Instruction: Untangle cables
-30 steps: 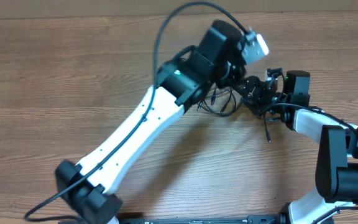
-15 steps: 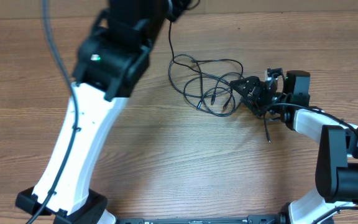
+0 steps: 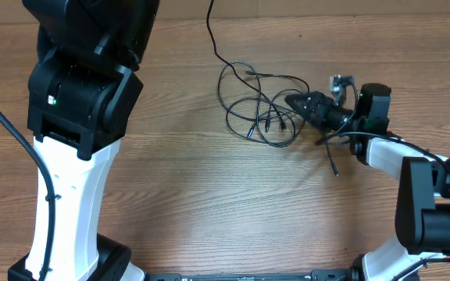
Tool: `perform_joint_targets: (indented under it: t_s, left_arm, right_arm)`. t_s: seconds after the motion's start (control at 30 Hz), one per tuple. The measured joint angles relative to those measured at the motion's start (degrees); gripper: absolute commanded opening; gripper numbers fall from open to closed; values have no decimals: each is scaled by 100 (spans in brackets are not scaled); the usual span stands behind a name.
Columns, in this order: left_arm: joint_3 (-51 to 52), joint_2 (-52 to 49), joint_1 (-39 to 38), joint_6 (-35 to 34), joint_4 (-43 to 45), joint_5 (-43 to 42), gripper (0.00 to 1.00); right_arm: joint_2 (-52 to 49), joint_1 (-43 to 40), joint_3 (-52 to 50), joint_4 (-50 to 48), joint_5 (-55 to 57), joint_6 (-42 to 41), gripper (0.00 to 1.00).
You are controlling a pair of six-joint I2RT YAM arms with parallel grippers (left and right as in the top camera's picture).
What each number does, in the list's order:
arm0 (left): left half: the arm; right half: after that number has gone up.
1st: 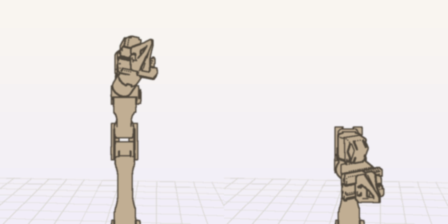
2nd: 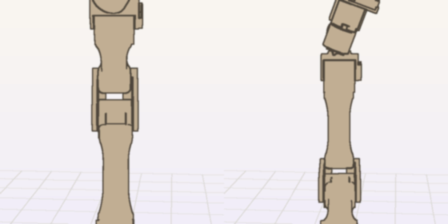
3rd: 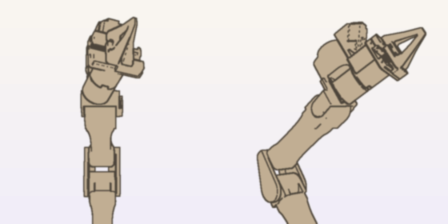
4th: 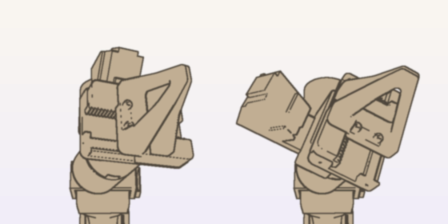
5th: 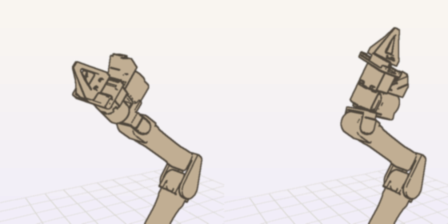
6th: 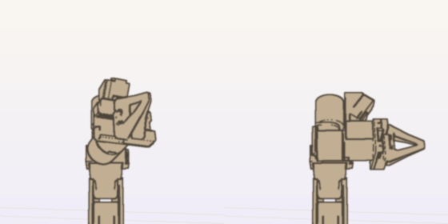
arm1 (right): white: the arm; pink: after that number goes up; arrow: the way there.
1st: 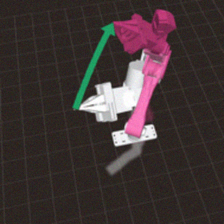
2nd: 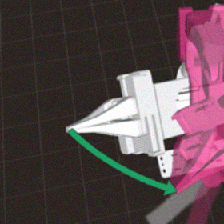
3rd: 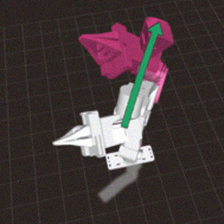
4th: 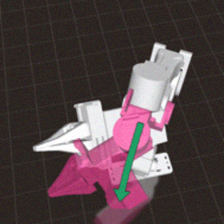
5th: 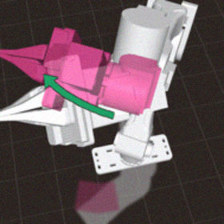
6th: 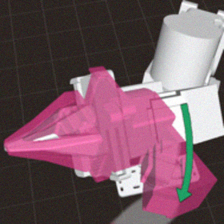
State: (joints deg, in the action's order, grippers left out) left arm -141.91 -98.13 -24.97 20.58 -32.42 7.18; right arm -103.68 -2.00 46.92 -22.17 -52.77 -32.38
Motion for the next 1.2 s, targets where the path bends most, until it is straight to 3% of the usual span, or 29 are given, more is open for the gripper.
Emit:
perform_joint_targets:
  t_s: [0.23,0.6,1.0,1.2]
  left_arm:
    - [0,-2,0,-588,-98,-1283,4]
    - [0,-2,0,-1438,-101,-3191,4]
    - [0,-2,-7,-2004,-70,-4747,4]
    - [0,-2,-177,-2168,-72,-5121,4]
  right_arm:
    - [0,542,15,-2599,-400,151,100]
    - [0,1062,22,-4955,48,170,100]
    - [0,1327,22,-5930,732,96,100]
    - [0,1475,50,-6019,964,94,100]
